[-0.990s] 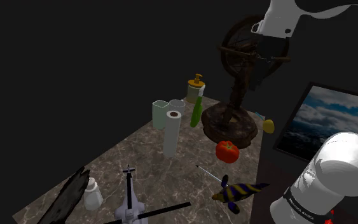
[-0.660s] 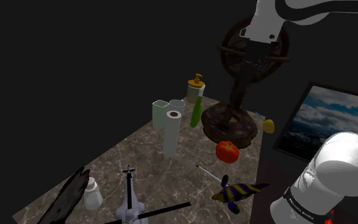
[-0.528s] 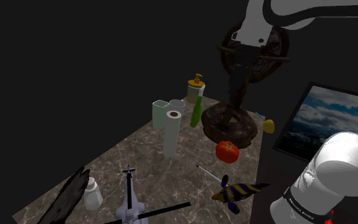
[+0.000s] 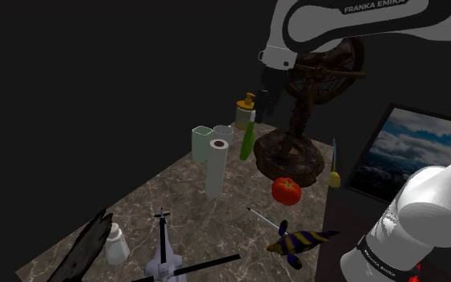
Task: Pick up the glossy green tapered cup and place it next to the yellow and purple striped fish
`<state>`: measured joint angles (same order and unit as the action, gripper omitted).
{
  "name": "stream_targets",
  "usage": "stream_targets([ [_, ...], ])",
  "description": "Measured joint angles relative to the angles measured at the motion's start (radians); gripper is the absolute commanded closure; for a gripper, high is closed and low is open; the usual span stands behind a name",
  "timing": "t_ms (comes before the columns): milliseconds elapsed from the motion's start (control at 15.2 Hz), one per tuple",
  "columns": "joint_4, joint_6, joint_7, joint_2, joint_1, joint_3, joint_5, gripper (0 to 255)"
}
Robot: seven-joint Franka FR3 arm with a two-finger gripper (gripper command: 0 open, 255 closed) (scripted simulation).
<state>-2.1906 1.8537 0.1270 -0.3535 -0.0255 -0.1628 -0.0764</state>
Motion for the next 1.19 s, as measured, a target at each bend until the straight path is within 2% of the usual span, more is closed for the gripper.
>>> stream_targets([
  [132, 0.014, 0.047, -0.012, 0.057, -0.004, -0.015, 0.006, 0],
  [462, 0.133, 0.121, -0.038, 0.242, -0.009, -0.043, 0.043, 0],
  [792, 0.288, 0.177, -0.074, 0.445, -0.025, -0.063, 0.099, 0],
  [1188, 0.519, 0.185, -0.106, 0.68, -0.062, -0.066, 0.168, 0],
])
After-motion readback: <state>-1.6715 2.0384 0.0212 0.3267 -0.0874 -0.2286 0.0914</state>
